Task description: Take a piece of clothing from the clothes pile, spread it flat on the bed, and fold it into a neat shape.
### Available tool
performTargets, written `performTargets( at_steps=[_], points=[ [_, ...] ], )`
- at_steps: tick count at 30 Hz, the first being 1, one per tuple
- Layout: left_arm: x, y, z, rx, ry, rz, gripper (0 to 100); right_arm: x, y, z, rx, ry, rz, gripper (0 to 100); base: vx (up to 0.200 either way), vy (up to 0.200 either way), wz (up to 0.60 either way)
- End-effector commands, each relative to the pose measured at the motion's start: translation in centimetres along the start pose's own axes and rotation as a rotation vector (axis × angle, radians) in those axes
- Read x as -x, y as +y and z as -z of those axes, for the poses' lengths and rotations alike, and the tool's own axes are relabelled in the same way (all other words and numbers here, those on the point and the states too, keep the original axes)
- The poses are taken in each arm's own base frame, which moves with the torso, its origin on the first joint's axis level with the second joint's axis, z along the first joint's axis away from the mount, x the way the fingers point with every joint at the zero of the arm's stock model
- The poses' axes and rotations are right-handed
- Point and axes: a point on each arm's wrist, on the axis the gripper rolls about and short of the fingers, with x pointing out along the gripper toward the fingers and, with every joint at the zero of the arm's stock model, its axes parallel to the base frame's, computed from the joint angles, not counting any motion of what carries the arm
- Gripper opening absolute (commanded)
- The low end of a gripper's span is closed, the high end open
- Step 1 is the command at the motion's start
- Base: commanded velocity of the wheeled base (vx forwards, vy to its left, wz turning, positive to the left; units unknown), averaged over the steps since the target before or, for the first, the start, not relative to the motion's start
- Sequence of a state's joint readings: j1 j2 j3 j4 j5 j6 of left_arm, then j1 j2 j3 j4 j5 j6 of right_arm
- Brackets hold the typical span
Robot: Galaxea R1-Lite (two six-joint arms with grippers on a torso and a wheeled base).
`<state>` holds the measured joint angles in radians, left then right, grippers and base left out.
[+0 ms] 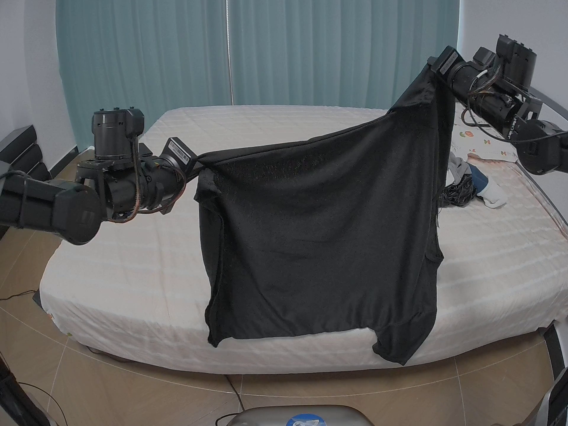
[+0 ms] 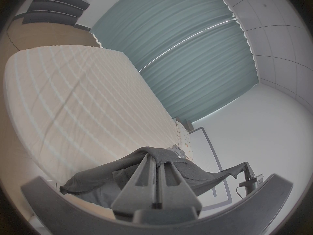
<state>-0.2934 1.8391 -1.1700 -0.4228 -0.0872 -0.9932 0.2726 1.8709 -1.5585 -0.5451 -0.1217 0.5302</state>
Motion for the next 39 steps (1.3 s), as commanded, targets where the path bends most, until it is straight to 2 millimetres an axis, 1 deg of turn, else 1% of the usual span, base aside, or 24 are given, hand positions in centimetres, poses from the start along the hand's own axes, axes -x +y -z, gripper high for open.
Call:
performTargets(
  at_steps=[1,2,6,7,8,11,14,16,17,18,22,23,27,31,32,33,34,36,37,39],
  points=[
    [-4.2,2.4,0.5,0.018,0.024,-0.061,0,-2.5,-2.1,3.7,0.013,0.063,0.048,0,0.2,0.0,0.0],
    [-5.2,2.9,0.6,0.019,0.03,-0.068,0,-3.0,-2.6,4.5,0.018,0.067,0.077,0,0.2,0.0,0.0],
    [-8.2,3.5,0.5,0.021,0.019,-0.077,0,-5.0,-3.6,6.8,0.037,0.026,0.157,0,0.2,0.0,0.0],
    [-8.2,3.5,0.5,0.021,0.019,-0.077,0,-5.0,-3.6,6.8,0.037,0.026,0.157,0,0.2,0.0,0.0],
    [-9.2,3.7,0.6,0.022,0.026,-0.091,0,-5.6,-4.2,7.6,0.039,0.016,0.169,0,0.2,0.0,0.0],
    [-11.0,4.8,1.1,0.025,0.044,-0.127,0,-6.1,-5.2,9.4,0.045,0.046,0.191,0,0.2,0.0,0.0],
    [-12.7,6.3,1.9,0.023,0.033,-0.18,0,-6.6,-6.6,11.8,0.051,0.092,0.223,0,0.0,0.0,0.0],
    [-13.8,7.2,2.1,0.022,0.017,-0.199,0,-7.0,-8.0,13.7,0.065,0.129,0.247,0,0.0,0.0,0.0],
    [-14.0,7.4,2.2,0.022,0.018,-0.204,0,-7.1,-8.3,14.1,0.066,0.134,0.252,0,0.0,0.0,0.0],
    [-14.7,8.0,2.4,0.023,0.017,-0.214,0,-7.5,-9.1,15.2,0.069,0.152,0.267,0,0.0,0.0,0.0],
    [-15.8,9.4,2.8,0.026,0.027,-0.237,0,-8.3,-10.8,17.7,0.065,0.154,0.282,0,0.0,0.0,0.0],
    [-16.0,9.7,3.0,0.027,0.03,-0.242,0,-8.5,-11.2,18.1,0.066,0.146,0.29,0,0.0,0.0,0.0],
    [-17.0,11.6,4.1,0.032,0.05,-0.278,0,-9.1,-13.2,21.1,0.07,0.124,0.328,0,0.0,0.0,0.0],
    [-17.6,12.4,4.6,0.063,0.052,-0.286,0,-9.5,-15.0,23.2,0.074,0.129,0.349,0,0.0,0.0,0.0],
    [-17.6,12.4,4.6,0.063,0.052,-0.286,0,-9.5,-15.0,23.2,0.074,0.129,0.349,0,0.0,0.0,0.0],
    [-18.2,13.0,4.9,0.07,0.052,-0.296,0,-9.4,-15.7,24.1,0.08,0.144,0.363,0,0.0,0.0,0.0],
    [-18.5,13.3,5.0,0.069,0.049,-0.306,100,-9.3,-16.1,24.7,0.083,0.162,0.37,100,0.0,0.0,0.0],
    [-18.9,13.8,5.3,0.068,0.042,-0.313,100,-9.1,-17.1,25.8,0.089,0.191,0.383,100,0.0,0.0,0.0],
    [-19.0,13.8,5.3,0.069,0.041,-0.314,100,-9.1,-17.3,26.1,0.091,0.196,0.384,100,0.0,0.0,0.0],
    [-19.4,14.4,5.6,0.069,0.041,-0.323,100,-8.7,-18.6,27.9,0.1,0.236,0.414,100,0.0,0.0,0.0]
  ],
)
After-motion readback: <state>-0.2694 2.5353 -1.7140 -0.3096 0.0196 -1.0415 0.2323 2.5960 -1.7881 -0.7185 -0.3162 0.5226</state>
